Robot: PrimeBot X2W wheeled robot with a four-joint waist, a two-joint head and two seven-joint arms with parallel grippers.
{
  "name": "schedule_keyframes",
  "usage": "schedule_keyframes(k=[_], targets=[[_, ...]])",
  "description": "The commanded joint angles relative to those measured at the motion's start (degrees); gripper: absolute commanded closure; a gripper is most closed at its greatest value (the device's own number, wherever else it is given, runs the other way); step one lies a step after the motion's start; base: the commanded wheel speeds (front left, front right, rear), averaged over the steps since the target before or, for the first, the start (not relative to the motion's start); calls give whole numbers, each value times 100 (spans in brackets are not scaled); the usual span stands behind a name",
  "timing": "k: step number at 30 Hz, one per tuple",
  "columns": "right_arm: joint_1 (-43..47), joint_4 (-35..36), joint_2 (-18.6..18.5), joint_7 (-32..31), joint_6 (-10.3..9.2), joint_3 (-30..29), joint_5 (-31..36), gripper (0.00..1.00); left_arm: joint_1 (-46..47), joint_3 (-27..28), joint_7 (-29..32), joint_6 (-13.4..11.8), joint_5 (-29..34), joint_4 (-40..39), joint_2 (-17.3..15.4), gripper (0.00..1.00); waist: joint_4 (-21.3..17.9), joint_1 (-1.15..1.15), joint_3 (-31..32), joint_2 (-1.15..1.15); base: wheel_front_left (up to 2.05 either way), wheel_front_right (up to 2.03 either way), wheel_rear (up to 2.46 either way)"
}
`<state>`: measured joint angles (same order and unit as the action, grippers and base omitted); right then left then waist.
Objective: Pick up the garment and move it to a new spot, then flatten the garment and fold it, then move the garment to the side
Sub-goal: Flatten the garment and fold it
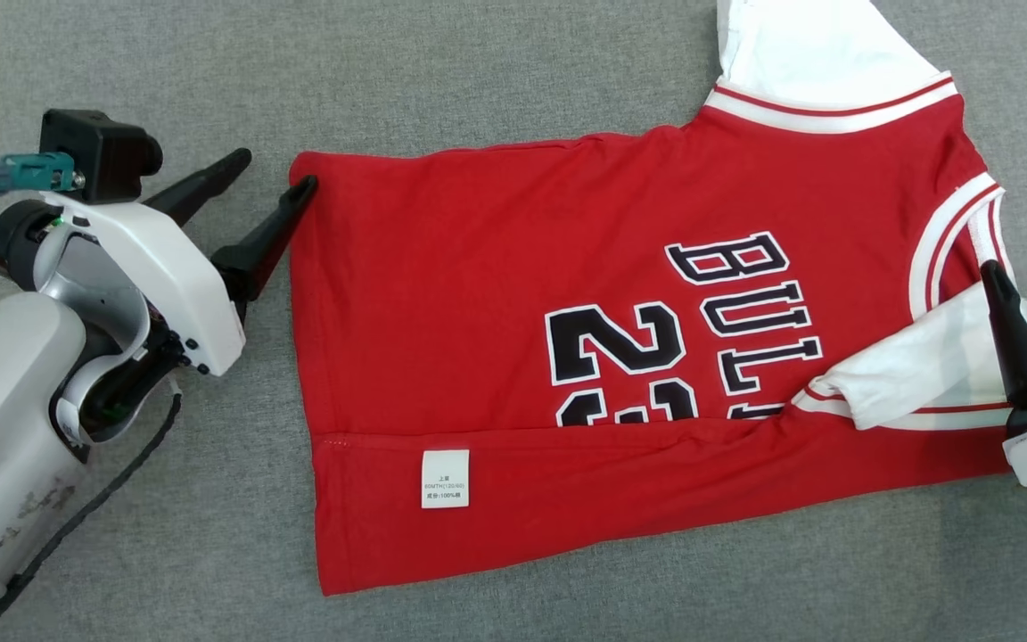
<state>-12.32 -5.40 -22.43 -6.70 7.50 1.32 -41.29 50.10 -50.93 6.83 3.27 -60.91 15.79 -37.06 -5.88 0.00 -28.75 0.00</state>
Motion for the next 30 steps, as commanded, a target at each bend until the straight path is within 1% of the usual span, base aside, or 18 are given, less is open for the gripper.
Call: schedule_keyframes(k=[1, 4, 7, 18, 25, 30], targets=[[35, -37, -14, 26, -2, 6, -28, 0, -79, 22, -61, -13, -26, 64, 19, 0, 4, 0, 25, 0, 0, 0, 0], [45, -55, -18, 14, -2, 20, -52, 0, -132, -47, -111, 8, -11, 196, 144, 0, 17, 0, 65, 0, 0, 0, 0], [30, -58, -48, -17, -2, 42, -64, 0, -19, -100, -62, -30, 57, 410, 232, 0, 29, 0, 90, 0, 0, 0, 0], [22, -10, -97, -81, -2, 68, -50, 0, 328, -262, -2, 127, 166, 1153, 569, 0, -1, 0, 46, 0, 0, 0, 0], [54, -4, -82, -95, -2, 54, -52, 0, 530, -393, 51, 266, 227, 1348, 748, 0, -18, 0, 23, 0, 0, 0, 0], [60, -3, -76, -81, -2, 68, -63, 0, 595, -522, 90, 328, 274, 1405, 792, 0, -30, 0, 27, 0, 0, 0, 0]])
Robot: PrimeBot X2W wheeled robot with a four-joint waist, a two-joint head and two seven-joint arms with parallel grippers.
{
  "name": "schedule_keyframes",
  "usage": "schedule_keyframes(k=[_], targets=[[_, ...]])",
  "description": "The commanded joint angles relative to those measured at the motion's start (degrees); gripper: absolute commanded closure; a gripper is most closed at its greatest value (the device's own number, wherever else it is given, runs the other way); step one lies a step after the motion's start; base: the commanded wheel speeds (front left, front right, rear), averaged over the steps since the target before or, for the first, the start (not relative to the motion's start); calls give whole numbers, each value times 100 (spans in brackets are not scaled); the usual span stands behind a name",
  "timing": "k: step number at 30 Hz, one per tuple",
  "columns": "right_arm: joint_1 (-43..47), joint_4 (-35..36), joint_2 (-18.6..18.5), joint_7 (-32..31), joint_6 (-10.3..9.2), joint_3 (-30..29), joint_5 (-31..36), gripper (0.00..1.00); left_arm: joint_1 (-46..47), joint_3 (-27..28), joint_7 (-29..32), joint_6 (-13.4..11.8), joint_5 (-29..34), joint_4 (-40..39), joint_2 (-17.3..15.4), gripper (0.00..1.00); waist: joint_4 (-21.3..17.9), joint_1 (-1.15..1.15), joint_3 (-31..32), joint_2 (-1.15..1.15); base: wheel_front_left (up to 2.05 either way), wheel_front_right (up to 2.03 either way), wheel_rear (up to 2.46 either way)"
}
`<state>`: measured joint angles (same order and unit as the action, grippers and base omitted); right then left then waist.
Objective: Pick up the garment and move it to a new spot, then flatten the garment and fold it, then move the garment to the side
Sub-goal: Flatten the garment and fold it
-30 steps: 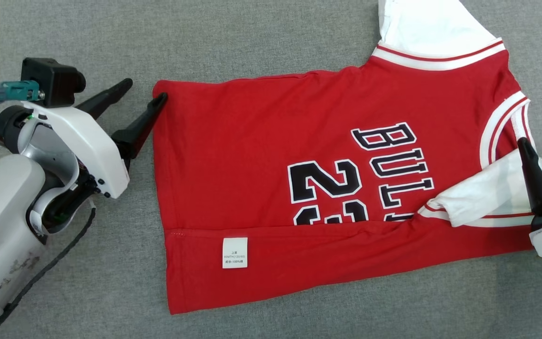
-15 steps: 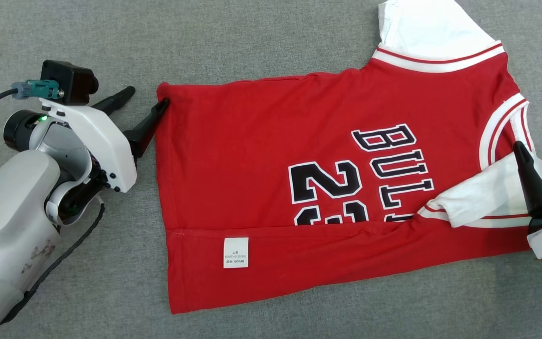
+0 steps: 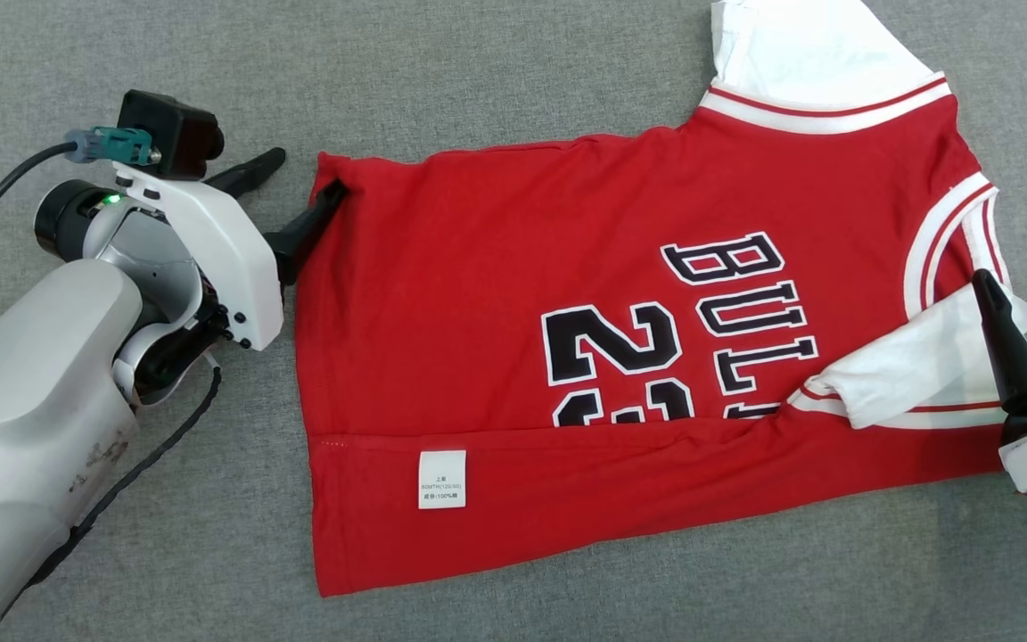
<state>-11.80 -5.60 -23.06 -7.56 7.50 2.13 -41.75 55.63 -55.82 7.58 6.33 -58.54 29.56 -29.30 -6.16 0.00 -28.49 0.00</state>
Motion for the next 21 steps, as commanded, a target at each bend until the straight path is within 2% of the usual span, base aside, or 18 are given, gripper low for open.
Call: schedule_keyframes(k=[1, 5, 8, 10, 11, 13, 14, 21], targets=[[8, 16, -16, 11, -2, -10, -18, 0, 59, -54, 11, 27, 50, 43, 19, 2, -3, 0, 0, 0, 0, 0, 0], [2, 8, -26, 10, -2, 15, -20, 0, 120, -200, 34, 65, 177, 111, 56, 9, -5, 0, -3, 0, 0, 0, 0], [-18, 18, -23, -6, -2, 43, -28, 0, 204, -333, 23, 67, 311, 186, 100, 19, -8, 0, -1, 0, 0, 0, 0], [-20, 13, -33, -13, -2, 62, -25, 0, 219, -407, -10, 73, 379, 237, 158, 43, -8, 0, 12, 0, 0, 0, 0], [-20, 13, -33, -13, -2, 62, -25, 0, 219, -407, -10, 73, 379, 237, 158, 43, -8, 0, 12, 0, 0, 0, 0], [-26, 2, -37, -15, -2, 86, -18, 0, 279, -464, -85, 84, 449, 283, 191, 88, -16, 0, 34, 0, 0, 0, 0], [-28, -1, -41, -18, -2, 98, -17, 0, 295, -501, -119, 87, 490, 312, 196, 100, -21, 0, 50, 0, 0, 0, 0], [-203, 30, -125, -47, -2, 233, 53, 0, 177, -499, -578, 112, 493, 335, 184, 100, -9, 0, 237, 0, 0, 0, 0]])
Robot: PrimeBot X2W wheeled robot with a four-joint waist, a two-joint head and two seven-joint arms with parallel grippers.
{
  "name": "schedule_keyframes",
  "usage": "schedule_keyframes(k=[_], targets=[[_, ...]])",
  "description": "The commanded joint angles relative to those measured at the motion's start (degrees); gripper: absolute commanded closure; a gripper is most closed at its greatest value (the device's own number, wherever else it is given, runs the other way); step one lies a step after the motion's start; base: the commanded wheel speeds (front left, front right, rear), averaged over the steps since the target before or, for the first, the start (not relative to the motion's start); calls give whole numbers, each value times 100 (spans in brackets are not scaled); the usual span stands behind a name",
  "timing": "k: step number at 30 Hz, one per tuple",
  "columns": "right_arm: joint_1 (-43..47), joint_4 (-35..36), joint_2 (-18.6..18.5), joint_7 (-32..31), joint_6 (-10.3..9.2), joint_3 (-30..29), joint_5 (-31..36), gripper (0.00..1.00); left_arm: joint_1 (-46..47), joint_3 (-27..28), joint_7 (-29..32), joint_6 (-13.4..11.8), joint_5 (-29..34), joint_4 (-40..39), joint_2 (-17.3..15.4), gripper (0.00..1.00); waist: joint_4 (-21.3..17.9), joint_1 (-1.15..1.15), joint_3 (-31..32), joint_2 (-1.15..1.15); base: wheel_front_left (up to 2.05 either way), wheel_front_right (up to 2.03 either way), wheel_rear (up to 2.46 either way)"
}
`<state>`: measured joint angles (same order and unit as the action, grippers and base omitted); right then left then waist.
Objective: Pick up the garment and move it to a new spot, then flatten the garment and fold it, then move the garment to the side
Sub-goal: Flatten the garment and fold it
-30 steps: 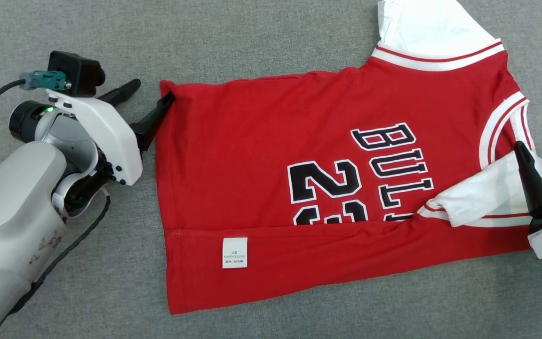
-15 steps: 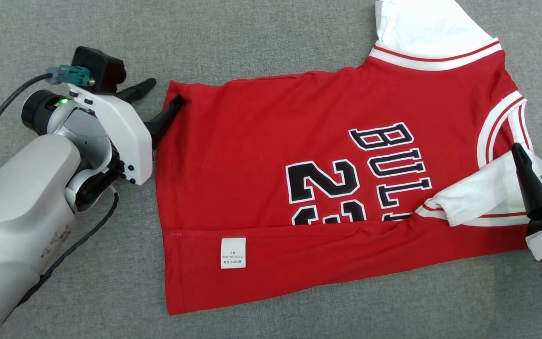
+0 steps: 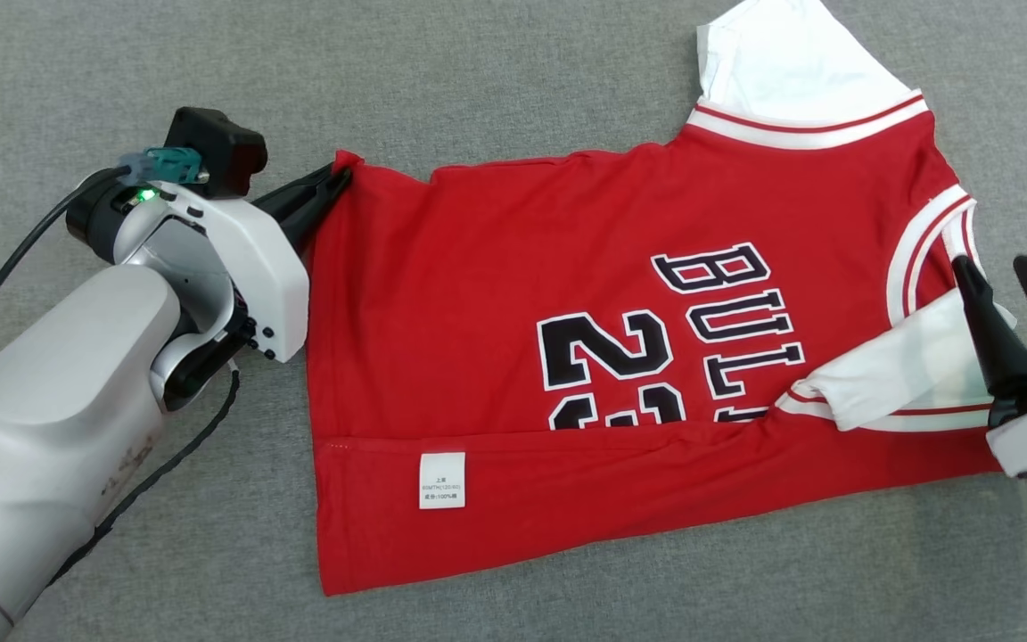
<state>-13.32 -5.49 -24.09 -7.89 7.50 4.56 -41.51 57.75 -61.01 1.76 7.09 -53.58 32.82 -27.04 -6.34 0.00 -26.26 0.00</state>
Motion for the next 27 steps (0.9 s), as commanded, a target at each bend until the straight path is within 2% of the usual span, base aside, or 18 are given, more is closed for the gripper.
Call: schedule_keyframes(k=[1, 5, 9, 12, 14, 15, 17, 22, 27], targets=[[-130, 4, -49, -46, -2, 16, 41, 0, -88, 38, -55, 37, -49, -12, -56, 100, 28, 0, 43, 0, 0, 0, 0], [-677, -94, -151, -382, -2, 120, 178, 0, -274, 171, -225, 32, -292, -218, -118, 100, 134, 0, 119, 0, 0, 0, 0], [-1552, -472, -244, -1085, -2, 385, 463, 0, -492, 320, -317, 36, -613, -511, -173, 100, 291, 0, 125, 0, 0, 0, 0], [-2354, -950, -326, -1744, -2, 610, 706, 0, -554, 375, -347, 38, -745, -698, -210, 100, 429, 0, 79, 0, 0, 0, 0], [-2891, -1336, -444, -2219, -2, 832, 1053, 0, -546, 363, -342, 37, -737, -786, -206, 100, 529, 0, 26, 0, 0, 0, 0], [-3408, -1732, -479, -2644, -2, 1020, 1335, 0, -509, 355, -352, 25, -717, -869, -181, 100, 633, 0, -43, 0, 0, 0, 0], [-3892, -2138, -520, -2982, -3, 1148, 1616, 0, -467, 342, -367, 23, -696, -940, -153, 100, 744, 0, -122, 0, 0, 0, 0], [-4786, -3005, -464, -3104, -3, 1290, 2020, 0, -417, 289, -407, 24, -607, -1093, -75, 100, 1007, 0, -312, 0, 0, 0, 0], [-5351, -3790, -418, -3054, -3, 1297, 2112, 0, -310, 223, -415, 26, -502, -1223, -52, 100, 1241, 0, -500, 0, 0, 0, 0]])
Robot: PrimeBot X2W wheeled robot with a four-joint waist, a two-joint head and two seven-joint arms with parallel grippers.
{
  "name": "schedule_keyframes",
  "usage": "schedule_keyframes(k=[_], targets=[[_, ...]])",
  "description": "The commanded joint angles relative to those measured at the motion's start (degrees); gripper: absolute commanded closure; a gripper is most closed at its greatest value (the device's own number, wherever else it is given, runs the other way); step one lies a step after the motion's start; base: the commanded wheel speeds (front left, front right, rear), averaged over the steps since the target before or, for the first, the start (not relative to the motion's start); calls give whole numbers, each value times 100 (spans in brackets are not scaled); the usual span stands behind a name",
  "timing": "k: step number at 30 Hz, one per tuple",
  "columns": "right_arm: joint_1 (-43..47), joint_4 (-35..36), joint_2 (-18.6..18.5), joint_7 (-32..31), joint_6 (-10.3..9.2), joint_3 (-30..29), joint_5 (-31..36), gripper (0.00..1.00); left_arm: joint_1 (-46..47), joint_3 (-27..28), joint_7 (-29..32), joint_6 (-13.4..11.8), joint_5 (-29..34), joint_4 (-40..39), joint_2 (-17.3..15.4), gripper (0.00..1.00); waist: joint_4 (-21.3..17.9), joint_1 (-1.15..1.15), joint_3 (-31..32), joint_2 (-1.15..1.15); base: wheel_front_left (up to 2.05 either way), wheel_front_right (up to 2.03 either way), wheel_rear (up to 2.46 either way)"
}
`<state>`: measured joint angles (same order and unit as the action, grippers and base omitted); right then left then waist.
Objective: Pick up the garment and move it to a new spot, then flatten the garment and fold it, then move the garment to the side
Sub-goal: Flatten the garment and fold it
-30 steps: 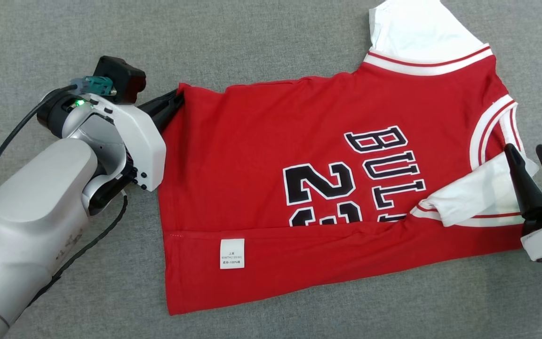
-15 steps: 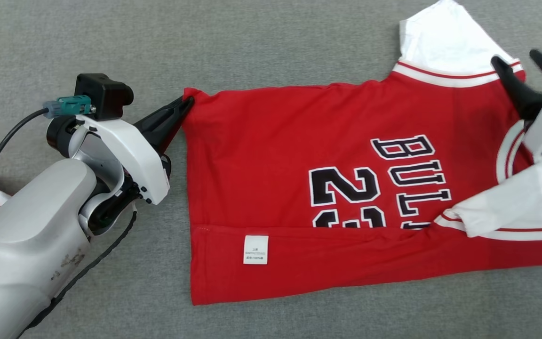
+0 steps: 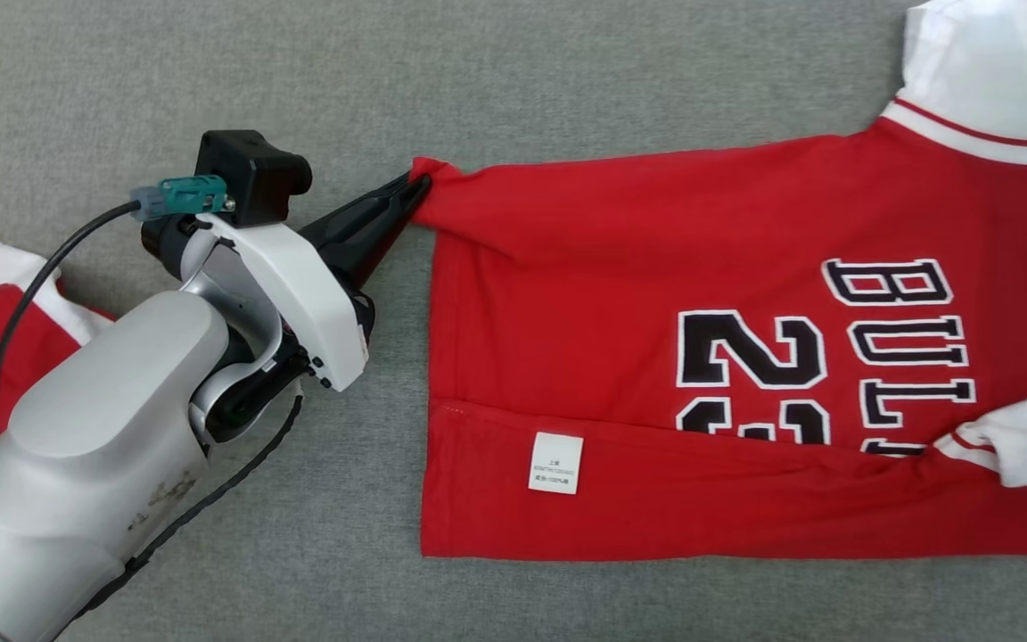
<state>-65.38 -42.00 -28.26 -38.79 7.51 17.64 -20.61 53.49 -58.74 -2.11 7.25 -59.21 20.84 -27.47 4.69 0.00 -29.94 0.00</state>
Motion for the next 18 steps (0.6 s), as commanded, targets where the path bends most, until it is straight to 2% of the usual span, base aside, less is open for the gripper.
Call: schedule_keyframes(k=[1, 10, 11, 13, 18], targets=[[-224, -303, 25, 46, -4, -54, -1, 0, 128, -16, -17, 11, 76, -50, -7, 100, 181, 0, -173, 0, 0, 0, 0], [-720, -1140, 95, -52, -4, -104, 95, 0, 187, -83, 28, 4, 119, -231, 5, 100, 421, 0, -386, 0, 0, 0, 0], [-761, -1212, 111, -73, -4, -91, 87, 25, 183, -84, 21, -3, 121, -234, 4, 100, 429, 0, -393, 0, 0, 0, 0], [-790, -1295, 177, -86, -4, -25, 42, 98, 175, -83, -1, -14, 119, -229, 6, 100, 433, 0, -399, 0, 0, 0, 0], [-931, -1179, 135, 223, -4, 239, -115, 100, 198, -46, -66, -17, 98, -164, 26, 100, 406, 0, -382, 0, 0, 0, 0]])
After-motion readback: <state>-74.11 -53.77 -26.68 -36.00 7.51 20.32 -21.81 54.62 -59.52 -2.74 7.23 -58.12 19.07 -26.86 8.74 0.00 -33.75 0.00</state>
